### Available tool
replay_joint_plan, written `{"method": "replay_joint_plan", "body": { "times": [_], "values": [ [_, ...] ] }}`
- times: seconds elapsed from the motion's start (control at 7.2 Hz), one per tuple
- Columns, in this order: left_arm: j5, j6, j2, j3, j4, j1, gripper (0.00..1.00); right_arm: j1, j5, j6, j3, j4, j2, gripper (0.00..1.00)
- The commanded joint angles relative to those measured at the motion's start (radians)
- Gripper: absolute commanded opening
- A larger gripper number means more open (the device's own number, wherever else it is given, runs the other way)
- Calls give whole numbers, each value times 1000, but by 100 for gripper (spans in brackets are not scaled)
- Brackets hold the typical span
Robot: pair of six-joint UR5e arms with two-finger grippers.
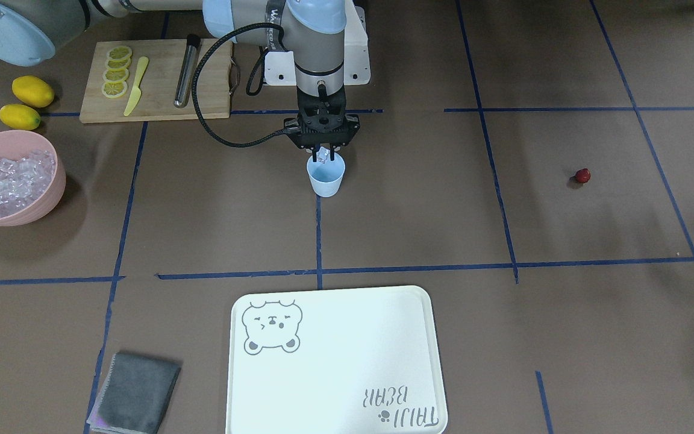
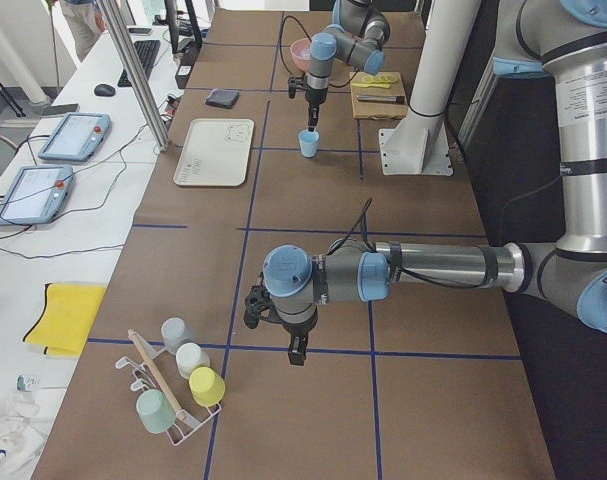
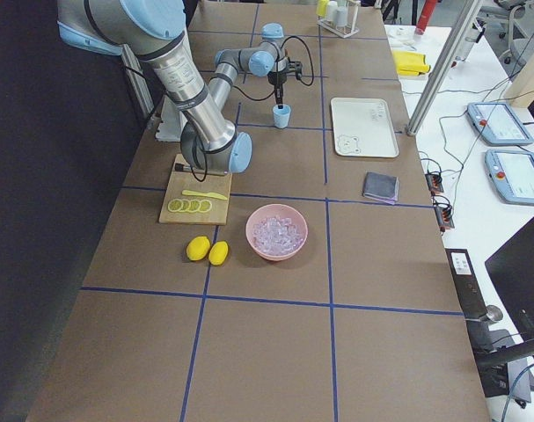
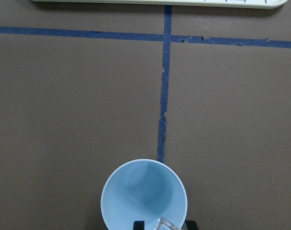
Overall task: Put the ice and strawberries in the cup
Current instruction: 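Open the right gripper to drop the ice cube into the cup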
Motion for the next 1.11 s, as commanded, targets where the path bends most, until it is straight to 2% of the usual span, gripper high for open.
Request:
{"method": "replay_joint_plan", "body": {
  "times": [0.0,0.14,0.56,0.83,0.97],
  "values": [
    [0,0,0,0,0,0,100,-1,-6,1,-7,9,-4,64],
    [0,0,0,0,0,0,100,-1,-12,-2,-2,9,-1,100],
    [0,0,0,0,0,0,100,22,2,-21,22,3,-1,100],
    [0,0,0,0,1,0,100,118,102,-115,68,-42,-22,100],
    [0,0,0,0,1,0,100,175,139,-207,141,-98,-66,100]
  ]
}}
